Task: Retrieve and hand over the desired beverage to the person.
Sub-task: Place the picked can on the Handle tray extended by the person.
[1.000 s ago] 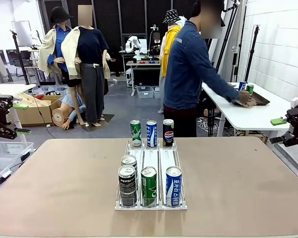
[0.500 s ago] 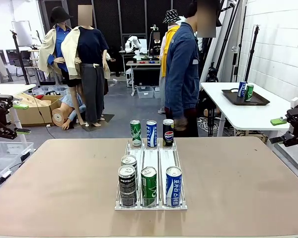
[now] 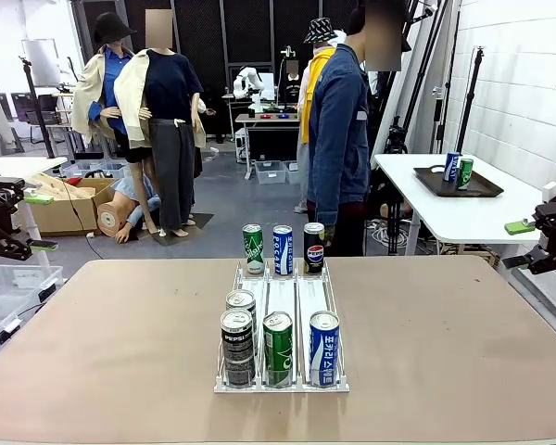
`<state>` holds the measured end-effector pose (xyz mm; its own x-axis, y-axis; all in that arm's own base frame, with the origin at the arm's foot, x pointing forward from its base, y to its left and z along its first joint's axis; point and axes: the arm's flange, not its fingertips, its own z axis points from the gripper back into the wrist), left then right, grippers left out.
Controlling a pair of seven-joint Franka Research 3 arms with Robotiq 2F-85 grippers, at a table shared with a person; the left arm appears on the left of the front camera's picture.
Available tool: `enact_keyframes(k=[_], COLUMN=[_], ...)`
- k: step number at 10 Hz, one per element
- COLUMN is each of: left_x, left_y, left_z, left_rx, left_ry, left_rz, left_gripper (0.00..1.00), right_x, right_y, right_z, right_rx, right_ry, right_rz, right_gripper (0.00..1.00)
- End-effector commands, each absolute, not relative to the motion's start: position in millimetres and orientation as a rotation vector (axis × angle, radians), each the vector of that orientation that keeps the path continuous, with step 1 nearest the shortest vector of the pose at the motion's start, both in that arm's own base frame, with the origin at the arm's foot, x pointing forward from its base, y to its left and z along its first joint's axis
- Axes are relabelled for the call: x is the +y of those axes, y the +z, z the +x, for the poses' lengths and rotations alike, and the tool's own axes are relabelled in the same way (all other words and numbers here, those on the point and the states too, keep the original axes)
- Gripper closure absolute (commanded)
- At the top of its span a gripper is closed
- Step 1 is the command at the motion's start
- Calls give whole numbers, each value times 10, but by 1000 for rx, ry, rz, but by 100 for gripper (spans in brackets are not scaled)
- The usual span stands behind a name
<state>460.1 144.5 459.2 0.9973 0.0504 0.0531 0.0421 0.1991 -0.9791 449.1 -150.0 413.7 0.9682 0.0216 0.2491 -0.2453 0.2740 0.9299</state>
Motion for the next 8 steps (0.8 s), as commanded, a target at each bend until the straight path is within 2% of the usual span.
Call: enact_keyframes(k=[1,8], left_x=[1456,1456], left_y=[4579,4579], left_z=[4590,4590], left_rx=[-90,-90], left_ry=[-11,-11], left_rz=[-1365,-1365], left_gripper=[0,0], right_x=[-1486,-1486], right_y=[4139,4139], right_z=[4500,4500], right_rx=[-201,-201], right_ry=[176,176], right_rz=[1279,1279], right_gripper=[0,0])
